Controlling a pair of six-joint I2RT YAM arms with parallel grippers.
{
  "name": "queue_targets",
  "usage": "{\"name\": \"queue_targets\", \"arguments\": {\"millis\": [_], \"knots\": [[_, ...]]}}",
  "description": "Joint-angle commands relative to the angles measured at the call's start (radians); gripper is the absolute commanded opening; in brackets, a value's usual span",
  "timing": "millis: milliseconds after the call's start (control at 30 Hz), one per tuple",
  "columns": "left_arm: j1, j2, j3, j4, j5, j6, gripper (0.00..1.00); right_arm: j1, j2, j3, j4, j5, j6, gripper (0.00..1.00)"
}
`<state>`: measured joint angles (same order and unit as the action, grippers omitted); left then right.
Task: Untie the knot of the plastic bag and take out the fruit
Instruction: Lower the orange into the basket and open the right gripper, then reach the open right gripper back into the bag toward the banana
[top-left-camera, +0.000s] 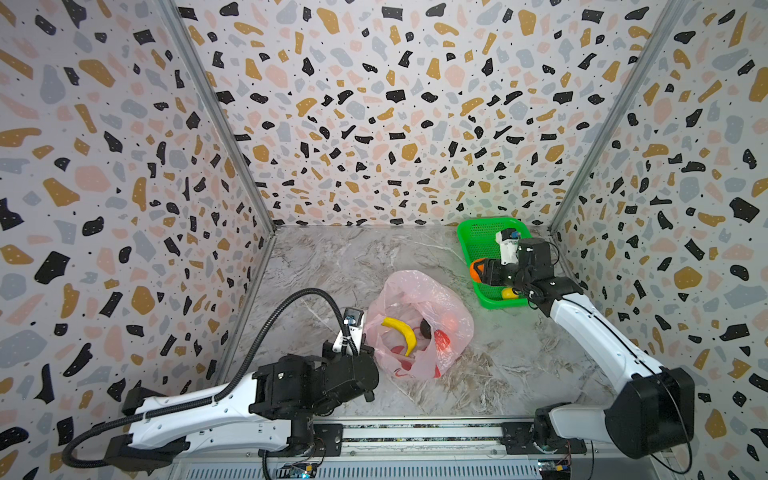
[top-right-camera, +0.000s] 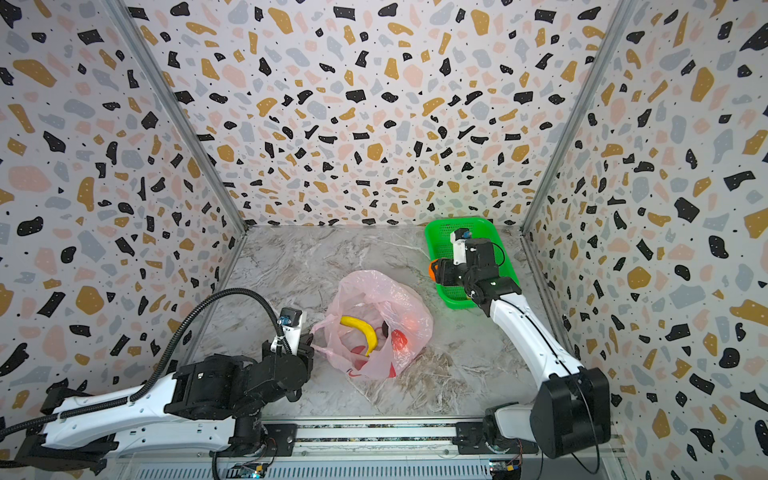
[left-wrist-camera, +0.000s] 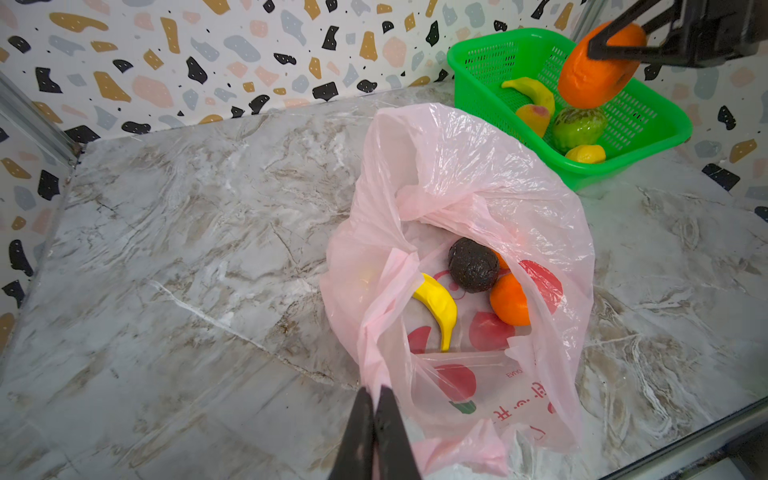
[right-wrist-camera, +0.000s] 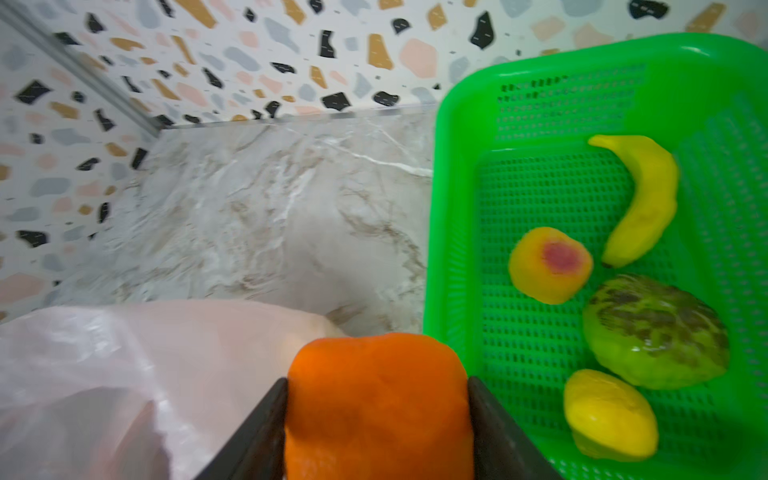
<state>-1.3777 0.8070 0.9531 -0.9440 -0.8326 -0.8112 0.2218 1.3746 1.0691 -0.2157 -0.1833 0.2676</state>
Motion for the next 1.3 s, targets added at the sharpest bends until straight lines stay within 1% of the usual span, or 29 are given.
{"name": "queue_targets", "arguments": {"millis": [0, 67, 200, 367, 433, 500, 567, 633, 867, 1000, 1133, 1267], "knots": [[-0.006, -0.012, 0.031, -0.048, -0.054, 0.017, 0.00, -0.052, 0.073, 0.032, 0.074, 0.061, -0.012, 0.55], [-0.006, -0.021, 0.038, -0.061, -0.060, 0.013, 0.00, -0.073, 0.114, 0.034, 0.124, 0.083, 0.003, 0.56], [-0.006, -0.039, 0.047, -0.081, -0.065, 0.010, 0.00, -0.095, 0.228, 0.097, 0.127, 0.108, -0.007, 0.56], [-0.006, -0.063, 0.007, -0.043, -0.035, 0.020, 0.00, -0.113, 0.316, 0.134, 0.165, 0.113, 0.006, 0.56], [-0.006, -0.065, -0.009, -0.025, -0.024, 0.023, 0.00, -0.113, 0.352, 0.171, 0.151, 0.108, 0.000, 0.62], [-0.006, -0.065, -0.019, -0.010, -0.014, 0.030, 0.00, -0.114, 0.378, 0.192, 0.141, 0.108, -0.006, 0.73], [-0.006, -0.069, -0.027, 0.002, -0.005, 0.036, 0.00, -0.113, 0.383, 0.193, 0.150, 0.116, -0.007, 0.83], [-0.006, -0.077, -0.039, 0.017, 0.004, 0.041, 0.00, -0.113, 0.383, 0.203, 0.141, 0.118, -0.006, 0.87], [-0.006, -0.088, -0.073, 0.060, 0.027, 0.050, 0.00, -0.112, 0.339, 0.209, 0.105, 0.106, -0.013, 0.88], [-0.006, -0.086, -0.082, 0.078, 0.030, 0.059, 0.00, -0.110, 0.302, 0.214, 0.070, 0.078, -0.014, 0.88], [-0.006, -0.087, -0.089, 0.093, 0.033, 0.064, 0.00, -0.094, 0.261, 0.241, -0.007, 0.015, -0.029, 0.87], [-0.006, -0.094, -0.103, 0.126, 0.043, 0.084, 0.00, -0.039, 0.177, 0.230, -0.086, -0.108, -0.042, 0.87]]}}
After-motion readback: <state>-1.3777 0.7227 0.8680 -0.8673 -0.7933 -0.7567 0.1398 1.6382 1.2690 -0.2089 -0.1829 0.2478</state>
